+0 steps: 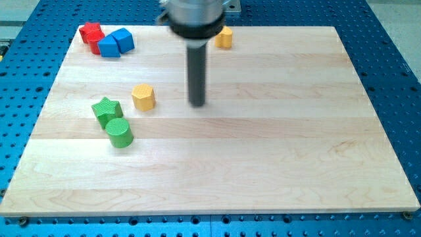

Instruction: Move the yellow hexagon to the bottom of the yellow heart

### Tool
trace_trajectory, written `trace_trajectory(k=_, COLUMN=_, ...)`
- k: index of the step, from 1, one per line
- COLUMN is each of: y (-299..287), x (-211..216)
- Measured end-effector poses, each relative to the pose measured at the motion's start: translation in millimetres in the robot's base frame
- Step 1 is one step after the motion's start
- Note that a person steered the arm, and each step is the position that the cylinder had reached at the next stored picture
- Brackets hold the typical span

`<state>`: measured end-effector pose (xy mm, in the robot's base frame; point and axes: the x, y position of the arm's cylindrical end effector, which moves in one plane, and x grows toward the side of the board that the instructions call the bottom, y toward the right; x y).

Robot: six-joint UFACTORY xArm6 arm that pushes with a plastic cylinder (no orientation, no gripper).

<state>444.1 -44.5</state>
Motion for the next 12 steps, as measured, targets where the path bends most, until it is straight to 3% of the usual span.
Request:
trace_trajectory(k=1, y=-64.2, x=5.9)
trace_trajectory(k=3, y=-79.6, x=-30.2)
trace_trajectory(k=5, y=-135.2, x=-33.1)
trace_trajectory(k=7, y=-24.9, x=-75.5)
trace_trajectory(k=8, y=-43.9, x=-69.7)
trace_trajectory(k=9, y=-101.3, x=-71.8)
trace_trajectory(k=11, y=0.0, x=-104.7)
trace_trajectory(k=12, y=15.3, x=-107.1)
